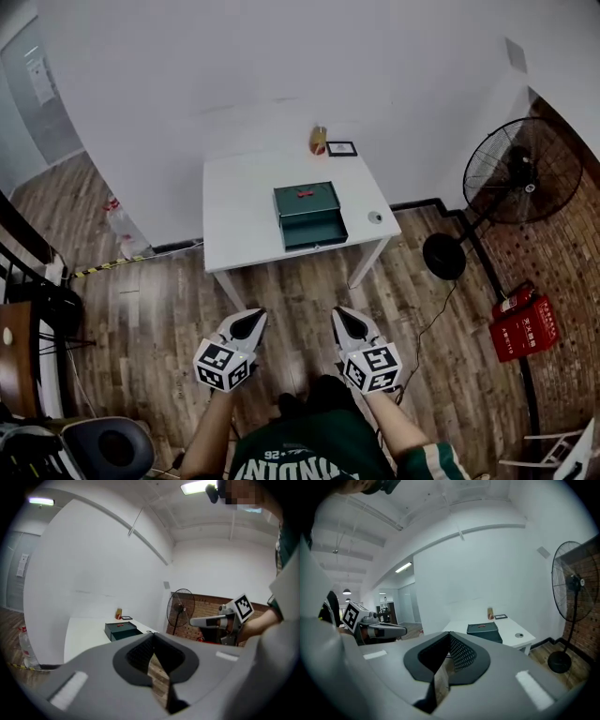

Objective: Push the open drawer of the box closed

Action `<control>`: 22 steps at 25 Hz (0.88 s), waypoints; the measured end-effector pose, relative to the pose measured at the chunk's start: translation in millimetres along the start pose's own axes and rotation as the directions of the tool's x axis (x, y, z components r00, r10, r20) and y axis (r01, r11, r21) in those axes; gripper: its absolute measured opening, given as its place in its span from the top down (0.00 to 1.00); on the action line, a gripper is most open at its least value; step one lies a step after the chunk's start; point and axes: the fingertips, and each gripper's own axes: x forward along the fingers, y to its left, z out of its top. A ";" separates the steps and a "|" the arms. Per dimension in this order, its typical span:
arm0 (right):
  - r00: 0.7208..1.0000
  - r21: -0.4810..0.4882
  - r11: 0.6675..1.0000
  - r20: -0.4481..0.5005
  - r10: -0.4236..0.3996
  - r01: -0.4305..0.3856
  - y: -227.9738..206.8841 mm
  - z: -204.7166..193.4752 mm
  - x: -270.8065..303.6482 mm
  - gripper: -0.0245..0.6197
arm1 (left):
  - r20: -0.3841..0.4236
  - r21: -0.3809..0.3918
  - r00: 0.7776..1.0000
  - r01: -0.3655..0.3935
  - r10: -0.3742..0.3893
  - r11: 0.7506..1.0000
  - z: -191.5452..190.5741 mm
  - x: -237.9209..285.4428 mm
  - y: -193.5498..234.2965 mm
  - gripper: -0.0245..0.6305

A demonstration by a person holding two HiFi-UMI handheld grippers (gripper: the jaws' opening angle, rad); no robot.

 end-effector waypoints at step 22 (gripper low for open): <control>1.000 -0.014 1.000 0.007 -0.014 0.014 -114.6 27.9 160.5 0.96 | -0.050 -0.005 0.999 0.017 -0.017 1.000 43.6 161.3 92.1 0.88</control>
